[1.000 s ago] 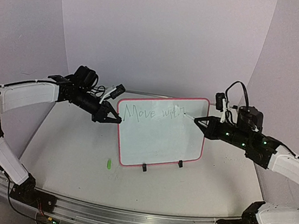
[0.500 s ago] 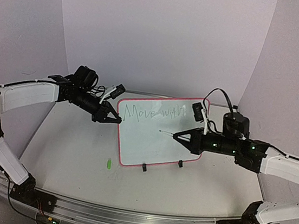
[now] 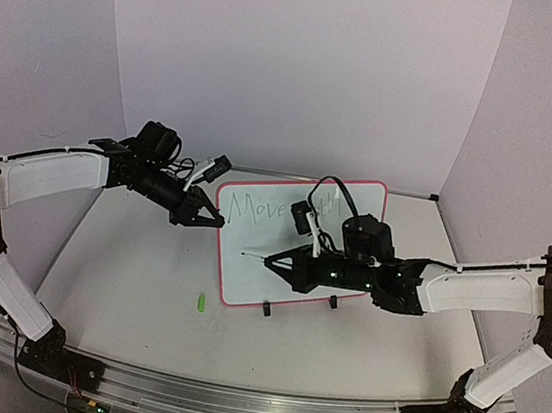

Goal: Write a sentence on the whiteboard

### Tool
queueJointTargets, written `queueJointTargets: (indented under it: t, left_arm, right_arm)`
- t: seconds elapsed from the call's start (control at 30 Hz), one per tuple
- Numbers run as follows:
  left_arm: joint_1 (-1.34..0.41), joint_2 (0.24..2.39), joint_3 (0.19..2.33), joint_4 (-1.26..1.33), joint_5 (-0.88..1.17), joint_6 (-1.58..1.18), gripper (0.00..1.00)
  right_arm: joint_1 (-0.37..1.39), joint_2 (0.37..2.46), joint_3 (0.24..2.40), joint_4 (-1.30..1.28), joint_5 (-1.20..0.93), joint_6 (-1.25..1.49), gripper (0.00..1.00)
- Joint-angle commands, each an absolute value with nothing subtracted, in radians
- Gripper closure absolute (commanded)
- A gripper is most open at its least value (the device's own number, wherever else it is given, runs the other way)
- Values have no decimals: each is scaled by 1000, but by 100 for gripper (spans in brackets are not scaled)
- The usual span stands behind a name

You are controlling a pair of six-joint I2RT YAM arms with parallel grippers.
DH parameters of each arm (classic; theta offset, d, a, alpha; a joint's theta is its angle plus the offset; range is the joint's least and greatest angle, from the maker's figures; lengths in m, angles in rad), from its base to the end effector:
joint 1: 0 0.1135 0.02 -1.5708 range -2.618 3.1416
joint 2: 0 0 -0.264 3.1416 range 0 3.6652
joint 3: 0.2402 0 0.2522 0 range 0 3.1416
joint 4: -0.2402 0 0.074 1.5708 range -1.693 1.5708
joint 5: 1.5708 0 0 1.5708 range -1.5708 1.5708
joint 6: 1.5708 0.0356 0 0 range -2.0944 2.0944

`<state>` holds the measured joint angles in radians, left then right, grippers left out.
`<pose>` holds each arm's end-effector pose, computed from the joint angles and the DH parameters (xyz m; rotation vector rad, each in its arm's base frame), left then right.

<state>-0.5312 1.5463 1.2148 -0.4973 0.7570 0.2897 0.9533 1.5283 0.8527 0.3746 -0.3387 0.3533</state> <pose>0.2740 -0.1894 0.2808 1.2477 1.9729 -1.0188 0.1873 0.2842 0.2390 -0.8420 1.8591 1.1815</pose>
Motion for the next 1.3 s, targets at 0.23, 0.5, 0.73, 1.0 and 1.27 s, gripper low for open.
queueJointTargets:
  t: [0.23,0.5,0.73,1.0,1.27]
  left_arm:
    - [-535,1575,1210,-505,696,319,100]
    - [-535,1574,1210,-505,695,319,100]
    - [-535,1572,1210,-506,695,319,100]
    - [-535,1573,1211,-505,698,318,100]
    - [-535,1574,1212,-503,698,319,100]
  right_arm:
    - [964,1657,980,505,-328,389,100]
    - [964,1709,1022,502,-291,393,100]
    - [964,1720,1004,484,-242,406,100]
    - [964,1741,964,469,-252,431,100]
    - [973,1771,939,468,-266,450,100]
